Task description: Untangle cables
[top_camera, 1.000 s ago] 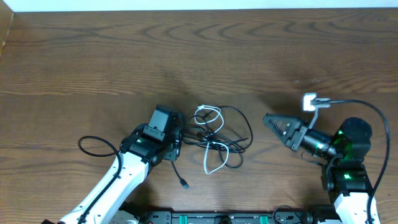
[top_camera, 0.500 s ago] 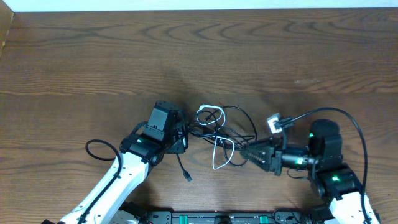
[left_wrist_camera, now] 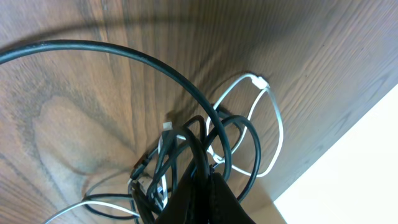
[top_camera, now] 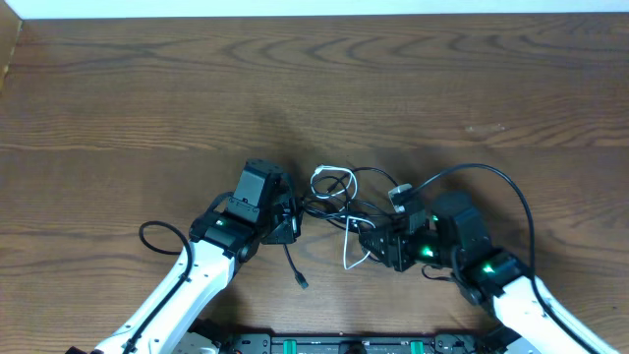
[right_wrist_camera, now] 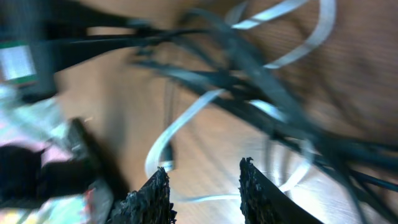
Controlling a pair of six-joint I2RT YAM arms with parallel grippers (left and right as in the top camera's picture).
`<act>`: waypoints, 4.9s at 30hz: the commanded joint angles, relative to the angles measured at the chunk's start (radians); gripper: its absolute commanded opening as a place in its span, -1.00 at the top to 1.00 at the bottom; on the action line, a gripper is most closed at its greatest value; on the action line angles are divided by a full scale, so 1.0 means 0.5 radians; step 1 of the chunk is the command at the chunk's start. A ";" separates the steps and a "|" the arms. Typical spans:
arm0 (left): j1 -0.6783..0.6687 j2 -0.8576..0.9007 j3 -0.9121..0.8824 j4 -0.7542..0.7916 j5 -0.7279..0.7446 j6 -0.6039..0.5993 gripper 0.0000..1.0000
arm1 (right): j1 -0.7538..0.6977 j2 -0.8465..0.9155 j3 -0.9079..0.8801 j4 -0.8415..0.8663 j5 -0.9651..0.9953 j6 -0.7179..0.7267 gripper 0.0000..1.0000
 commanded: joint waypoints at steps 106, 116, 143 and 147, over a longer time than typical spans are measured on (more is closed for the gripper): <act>0.001 -0.007 0.014 -0.063 0.019 0.947 0.82 | 0.122 0.634 0.011 1.202 -0.494 0.833 0.98; 0.001 -0.007 0.014 -0.065 0.021 0.948 0.81 | 0.115 0.634 0.011 1.355 -0.529 0.766 0.98; 0.001 -0.007 0.014 -0.178 0.017 0.948 0.81 | -0.402 0.634 0.011 2.143 -1.011 0.895 0.98; 0.001 -0.007 0.014 -0.264 -0.040 0.948 0.81 | -0.572 0.634 0.011 2.033 -0.960 0.896 0.98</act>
